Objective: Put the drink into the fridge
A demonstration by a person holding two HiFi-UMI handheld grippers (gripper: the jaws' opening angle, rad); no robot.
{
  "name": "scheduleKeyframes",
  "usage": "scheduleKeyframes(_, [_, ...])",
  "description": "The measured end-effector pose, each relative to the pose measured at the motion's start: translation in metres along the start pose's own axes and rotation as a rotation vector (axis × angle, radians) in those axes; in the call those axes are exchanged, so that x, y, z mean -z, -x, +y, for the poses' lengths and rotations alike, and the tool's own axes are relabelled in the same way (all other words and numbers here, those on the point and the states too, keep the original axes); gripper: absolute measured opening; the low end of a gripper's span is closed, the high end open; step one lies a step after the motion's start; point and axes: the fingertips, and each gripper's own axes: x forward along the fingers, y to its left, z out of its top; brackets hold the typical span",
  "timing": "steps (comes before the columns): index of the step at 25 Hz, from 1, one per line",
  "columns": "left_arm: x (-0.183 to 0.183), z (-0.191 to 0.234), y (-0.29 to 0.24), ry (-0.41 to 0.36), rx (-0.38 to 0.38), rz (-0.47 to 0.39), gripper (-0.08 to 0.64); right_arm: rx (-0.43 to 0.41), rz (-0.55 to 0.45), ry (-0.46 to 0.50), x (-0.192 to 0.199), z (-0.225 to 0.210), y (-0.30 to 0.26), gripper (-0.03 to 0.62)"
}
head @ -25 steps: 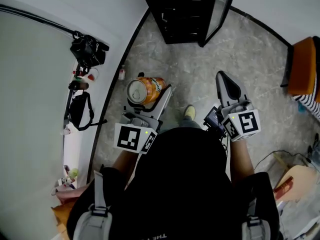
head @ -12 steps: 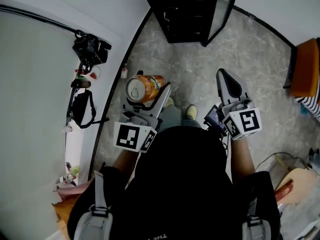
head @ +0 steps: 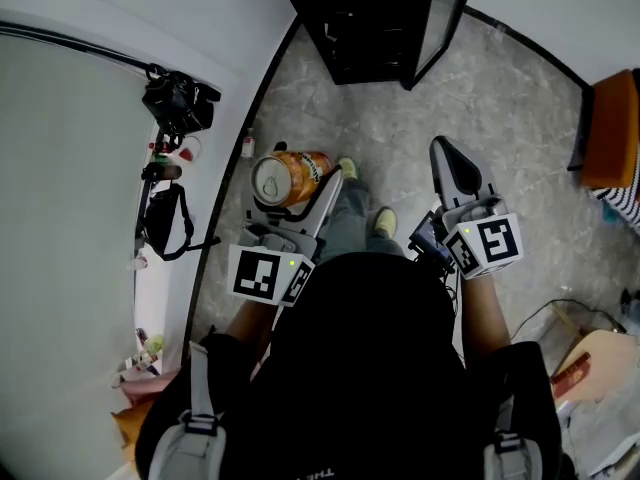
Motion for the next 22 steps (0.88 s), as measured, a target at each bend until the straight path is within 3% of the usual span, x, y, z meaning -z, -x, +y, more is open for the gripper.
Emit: scheduleKeyframes(22, [0.004, 0.089, -0.079, 0.048, 0.035, 0.018, 0.344, 0.034, 0.056, 0.024, -0.012, -0.017, -0.104, 0.014])
